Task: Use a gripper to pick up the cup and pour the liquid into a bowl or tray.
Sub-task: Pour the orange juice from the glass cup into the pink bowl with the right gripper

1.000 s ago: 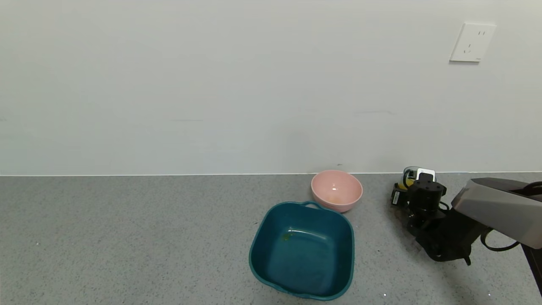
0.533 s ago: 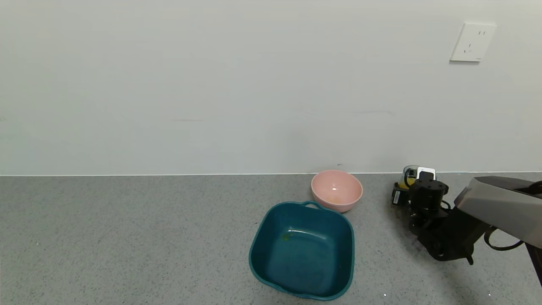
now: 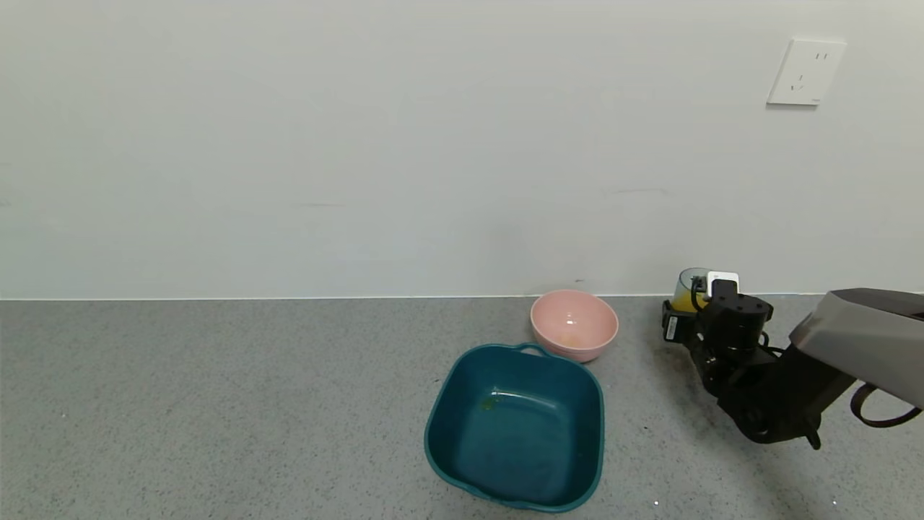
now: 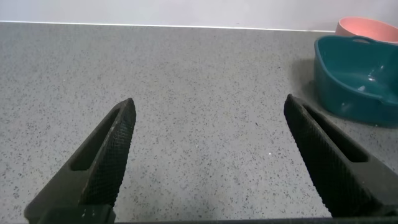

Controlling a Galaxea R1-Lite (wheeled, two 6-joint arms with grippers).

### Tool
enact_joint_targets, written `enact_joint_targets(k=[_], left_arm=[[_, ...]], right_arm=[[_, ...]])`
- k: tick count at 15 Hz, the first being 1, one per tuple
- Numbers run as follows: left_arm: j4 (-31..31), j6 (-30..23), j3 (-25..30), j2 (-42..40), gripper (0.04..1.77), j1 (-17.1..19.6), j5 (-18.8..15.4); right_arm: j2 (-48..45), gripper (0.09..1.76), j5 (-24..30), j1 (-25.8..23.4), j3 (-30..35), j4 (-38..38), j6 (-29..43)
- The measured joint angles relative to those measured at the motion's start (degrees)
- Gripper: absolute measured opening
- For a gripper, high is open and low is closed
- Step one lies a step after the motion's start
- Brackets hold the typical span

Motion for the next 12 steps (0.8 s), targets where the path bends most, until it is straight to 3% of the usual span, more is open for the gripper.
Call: enact_joint_targets(k=[12], left_arm=[[0.0,0.0,0.0,0.0,1.72,0.0,0.0]], right_arm=[[-5.9,1.37,4.8,1.7,0.7,3.3,-9.2]])
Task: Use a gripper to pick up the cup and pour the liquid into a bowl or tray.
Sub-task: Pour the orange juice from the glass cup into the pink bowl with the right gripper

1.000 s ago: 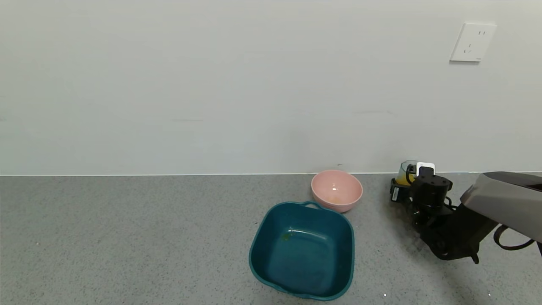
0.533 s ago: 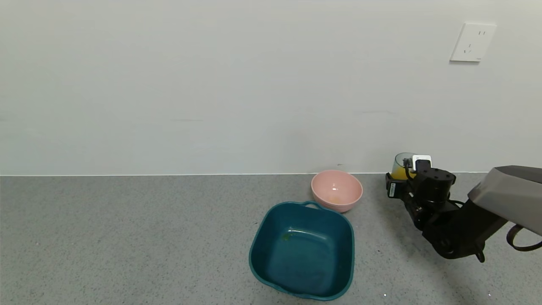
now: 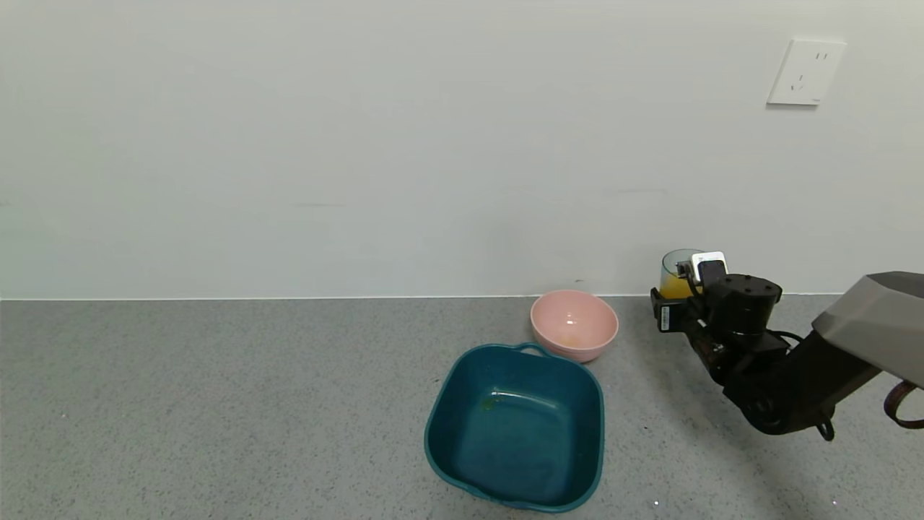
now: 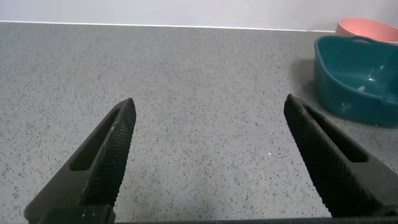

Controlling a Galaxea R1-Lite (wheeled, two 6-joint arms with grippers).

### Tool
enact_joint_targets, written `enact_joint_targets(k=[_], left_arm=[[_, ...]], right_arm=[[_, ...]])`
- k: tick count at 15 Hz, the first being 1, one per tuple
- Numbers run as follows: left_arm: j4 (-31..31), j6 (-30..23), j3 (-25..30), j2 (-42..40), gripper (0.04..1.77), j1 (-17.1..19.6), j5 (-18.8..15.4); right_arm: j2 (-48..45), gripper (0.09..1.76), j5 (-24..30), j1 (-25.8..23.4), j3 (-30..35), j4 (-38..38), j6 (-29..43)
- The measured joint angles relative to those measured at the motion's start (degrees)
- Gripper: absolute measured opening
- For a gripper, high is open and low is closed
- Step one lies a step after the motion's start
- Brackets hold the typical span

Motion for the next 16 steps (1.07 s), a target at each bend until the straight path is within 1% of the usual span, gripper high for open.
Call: enact_joint_targets(k=[7,13,16], left_arm=[[0.0,0.0,0.0,0.0,1.72,0.0,0.0],[0.0,0.0,0.0,0.0,1.72,0.0,0.0],[0.0,0.0,0.0,0.0,1.72,0.0,0.0]], right_arm=[[-0.3,1.37,3.6,0.3,0.0,0.0,-7.4],[-0.2,1.37,4.4,2.2,-0.3,0.1,-13.1],[-0.2,1.37,4.4,3.1,-0.9,3.5,-14.8]])
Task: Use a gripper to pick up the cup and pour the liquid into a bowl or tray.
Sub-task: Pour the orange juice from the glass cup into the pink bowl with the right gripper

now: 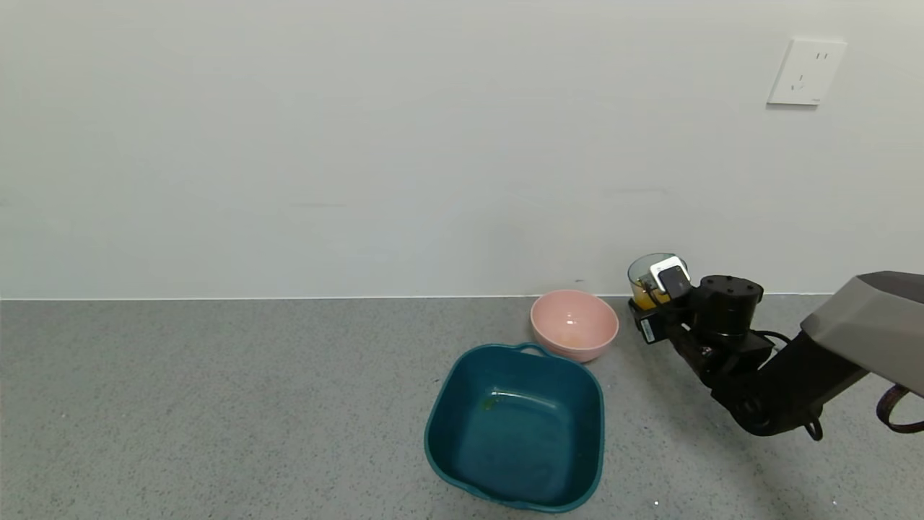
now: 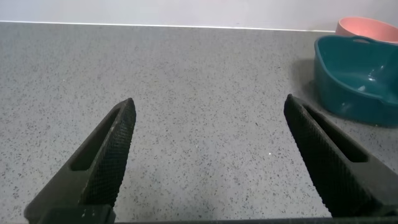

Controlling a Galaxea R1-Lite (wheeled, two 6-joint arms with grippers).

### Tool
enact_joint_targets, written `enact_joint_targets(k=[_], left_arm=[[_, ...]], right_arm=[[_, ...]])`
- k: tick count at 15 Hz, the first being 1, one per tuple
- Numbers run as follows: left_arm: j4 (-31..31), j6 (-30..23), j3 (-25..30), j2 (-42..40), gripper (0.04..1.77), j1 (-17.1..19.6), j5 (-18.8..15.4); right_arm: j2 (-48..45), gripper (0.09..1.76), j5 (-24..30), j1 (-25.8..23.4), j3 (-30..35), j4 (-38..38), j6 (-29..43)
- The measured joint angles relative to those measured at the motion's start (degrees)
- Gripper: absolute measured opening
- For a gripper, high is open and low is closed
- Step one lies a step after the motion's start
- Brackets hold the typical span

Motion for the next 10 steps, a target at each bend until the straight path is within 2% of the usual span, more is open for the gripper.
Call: enact_joint_targets(k=[4,10], left_arm=[[0.0,0.0,0.0,0.0,1.72,0.0,0.0],[0.0,0.0,0.0,0.0,1.72,0.0,0.0]], right_arm=[[-0.9,1.37,0.0,0.2,-1.9,4.9,-1.6],[-1.5,1.37,-0.1,1.1,-3.3,8.2,-3.9]])
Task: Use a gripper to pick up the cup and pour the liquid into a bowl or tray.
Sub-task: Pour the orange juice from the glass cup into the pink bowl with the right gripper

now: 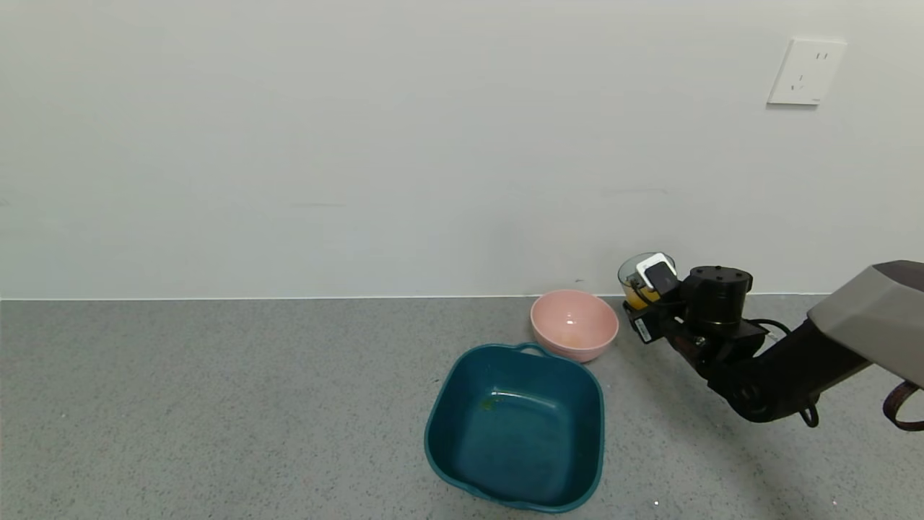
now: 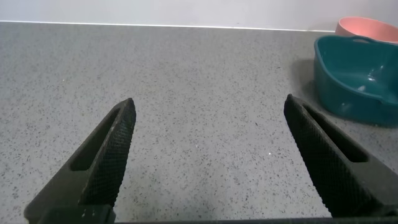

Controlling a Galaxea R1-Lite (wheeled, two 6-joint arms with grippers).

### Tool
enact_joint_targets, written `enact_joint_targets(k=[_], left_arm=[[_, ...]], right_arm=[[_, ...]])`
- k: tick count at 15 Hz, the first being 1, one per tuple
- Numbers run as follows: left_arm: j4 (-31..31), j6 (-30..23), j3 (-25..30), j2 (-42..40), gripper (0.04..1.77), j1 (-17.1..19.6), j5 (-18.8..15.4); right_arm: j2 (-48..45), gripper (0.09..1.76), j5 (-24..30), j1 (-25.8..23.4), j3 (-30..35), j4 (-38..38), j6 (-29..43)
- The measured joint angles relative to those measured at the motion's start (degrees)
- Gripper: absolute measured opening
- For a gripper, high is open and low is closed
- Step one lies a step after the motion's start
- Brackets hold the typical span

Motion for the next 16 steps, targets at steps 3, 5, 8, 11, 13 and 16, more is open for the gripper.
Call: enact_joint_targets(k=[3,5,8,11,13,16], left_arm=[[0.0,0.0,0.0,0.0,1.72,0.0,0.0],[0.0,0.0,0.0,0.0,1.72,0.0,0.0],[0.0,0.0,0.0,0.0,1.72,0.0,0.0],[0.0,0.0,0.0,0.0,1.72,0.0,0.0],[0.0,0.0,0.0,0.0,1.72,0.0,0.0],[0.0,0.0,0.0,0.0,1.72,0.0,0.0]], right_arm=[[0.1,1.37,0.0,0.1,-0.9,0.6,-1.5],[0.1,1.37,0.0,0.0,-1.7,2.1,-2.3],[0.1,1.37,0.1,-0.2,-3.2,4.1,-3.5],[0.5,1.37,0.1,0.1,-4.9,4.5,-4.4],[1.2,1.37,0.1,0.1,-6.2,4.2,-5.3],[2.0,1.37,0.1,0.3,-7.3,4.3,-6.8]])
